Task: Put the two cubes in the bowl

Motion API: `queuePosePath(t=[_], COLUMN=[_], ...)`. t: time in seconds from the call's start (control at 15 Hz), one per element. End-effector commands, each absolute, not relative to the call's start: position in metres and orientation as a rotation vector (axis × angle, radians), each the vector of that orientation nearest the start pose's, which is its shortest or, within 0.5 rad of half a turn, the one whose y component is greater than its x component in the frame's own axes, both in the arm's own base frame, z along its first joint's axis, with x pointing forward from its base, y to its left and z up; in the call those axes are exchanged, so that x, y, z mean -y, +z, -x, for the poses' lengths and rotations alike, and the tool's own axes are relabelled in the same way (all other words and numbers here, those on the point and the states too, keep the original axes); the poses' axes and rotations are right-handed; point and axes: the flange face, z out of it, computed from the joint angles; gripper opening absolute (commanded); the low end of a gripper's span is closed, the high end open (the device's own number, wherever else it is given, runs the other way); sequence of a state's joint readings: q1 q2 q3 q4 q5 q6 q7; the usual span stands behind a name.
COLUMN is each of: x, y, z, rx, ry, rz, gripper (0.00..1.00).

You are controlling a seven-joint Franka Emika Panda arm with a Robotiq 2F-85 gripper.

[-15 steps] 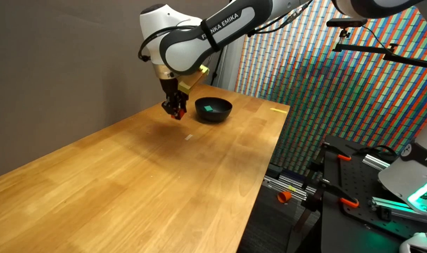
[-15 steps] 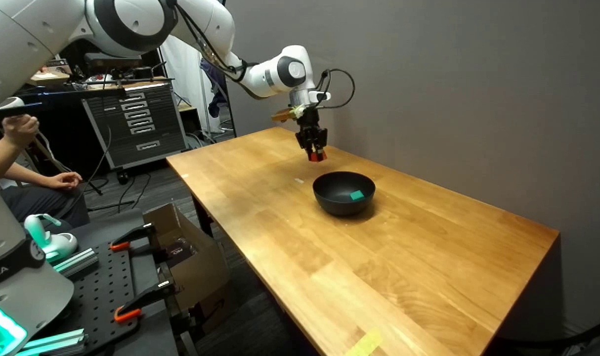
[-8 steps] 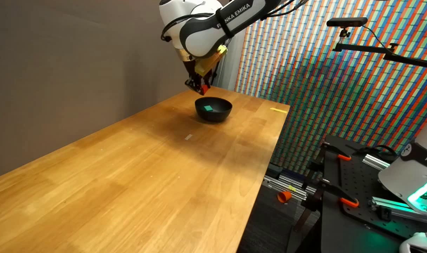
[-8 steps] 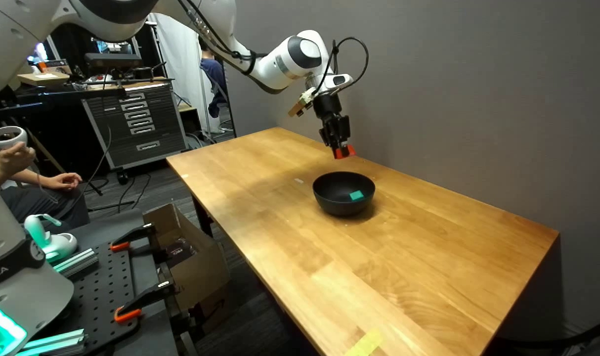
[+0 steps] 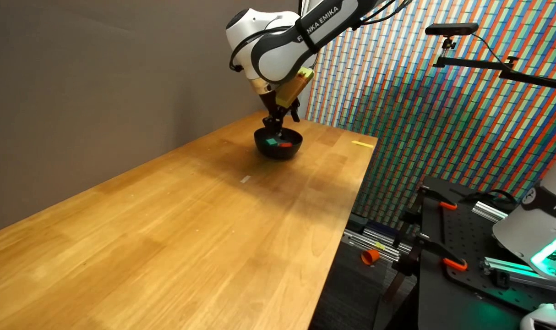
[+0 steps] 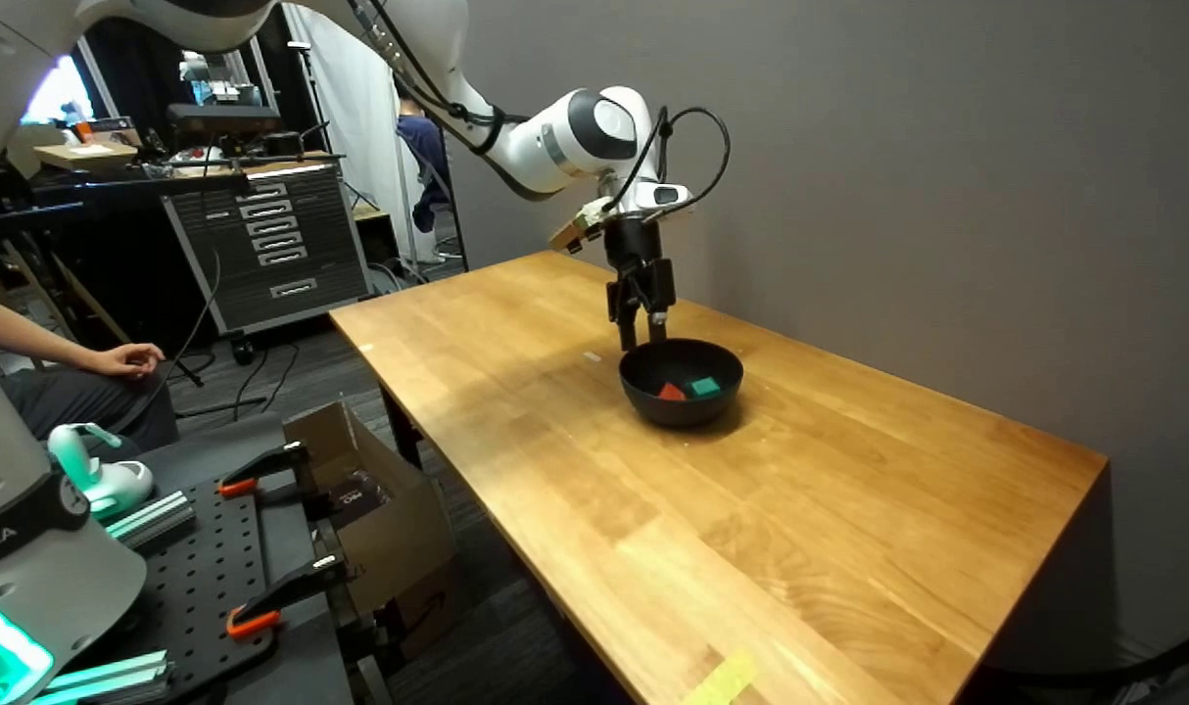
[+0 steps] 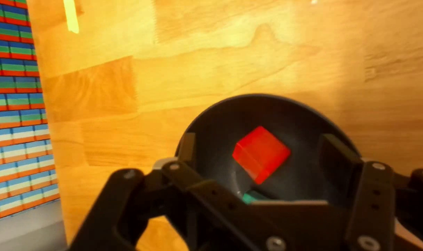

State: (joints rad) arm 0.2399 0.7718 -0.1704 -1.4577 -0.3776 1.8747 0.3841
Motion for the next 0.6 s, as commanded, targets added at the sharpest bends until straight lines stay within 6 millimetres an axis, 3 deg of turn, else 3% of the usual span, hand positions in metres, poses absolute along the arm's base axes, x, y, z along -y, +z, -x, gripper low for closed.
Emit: queuePosePath(t=[0.0, 0.33, 0.4, 0.53], x=[-0.05, -0.055, -0.062, -0.06], y=[0.26, 0.314, 0.288, 0.306], z=[-0.637, -0.574, -0.611, -0.591], rx=[-0.06, -0.249, -0.193, -0.218], ry=[-0.372, -0.461, -0.434, -0.445], rz=[-2.705, -2.799, -2.756, -2.776], gripper=[1.0, 1.0, 1.0, 1.0])
